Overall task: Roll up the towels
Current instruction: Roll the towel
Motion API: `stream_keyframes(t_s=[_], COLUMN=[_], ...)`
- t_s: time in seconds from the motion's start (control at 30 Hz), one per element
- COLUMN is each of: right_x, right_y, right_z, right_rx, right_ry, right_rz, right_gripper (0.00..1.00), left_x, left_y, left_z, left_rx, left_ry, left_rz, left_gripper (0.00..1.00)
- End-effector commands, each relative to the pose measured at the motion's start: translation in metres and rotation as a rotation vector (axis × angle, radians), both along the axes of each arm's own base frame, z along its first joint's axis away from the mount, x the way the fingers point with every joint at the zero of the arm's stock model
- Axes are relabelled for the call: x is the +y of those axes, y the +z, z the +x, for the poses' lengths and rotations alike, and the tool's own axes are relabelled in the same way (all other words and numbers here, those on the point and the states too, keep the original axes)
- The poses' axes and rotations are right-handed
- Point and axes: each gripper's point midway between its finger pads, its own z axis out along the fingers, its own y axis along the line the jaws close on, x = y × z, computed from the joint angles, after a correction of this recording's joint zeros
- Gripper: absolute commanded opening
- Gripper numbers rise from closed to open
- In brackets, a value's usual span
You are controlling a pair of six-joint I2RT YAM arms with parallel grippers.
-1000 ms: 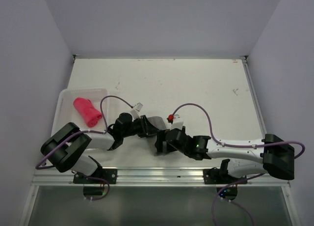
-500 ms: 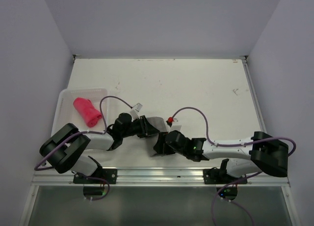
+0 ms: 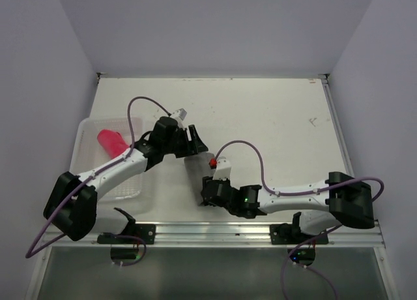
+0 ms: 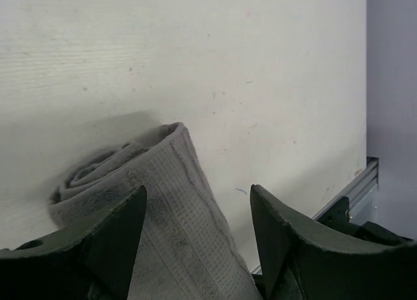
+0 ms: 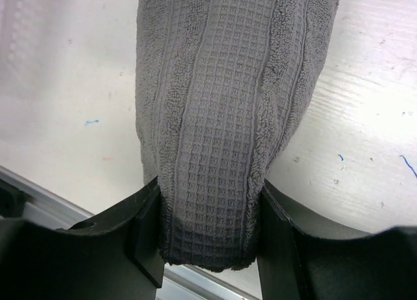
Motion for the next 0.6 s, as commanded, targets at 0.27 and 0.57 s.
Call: stream_keyframes(t_s=[0.27,0.57], right_x=[0.008,0.031], right_y=[0.005,0.005], right_z=[0.019,0.018], right_rx=[-0.193,-0.232], right_ry=[-0.108,-0.103], right_rz=[-0.108,-0.088], right_gripper=[0.43,0.40], left_x=[0.051,0.051], left_y=[-0.001,-0.014], left_z=[-0.044,-0.061], left_rx=[0.177,0.245], left_ry=[0.028,0.105], left_rz=[0.217,0.167], left_gripper=[0.90,1.00])
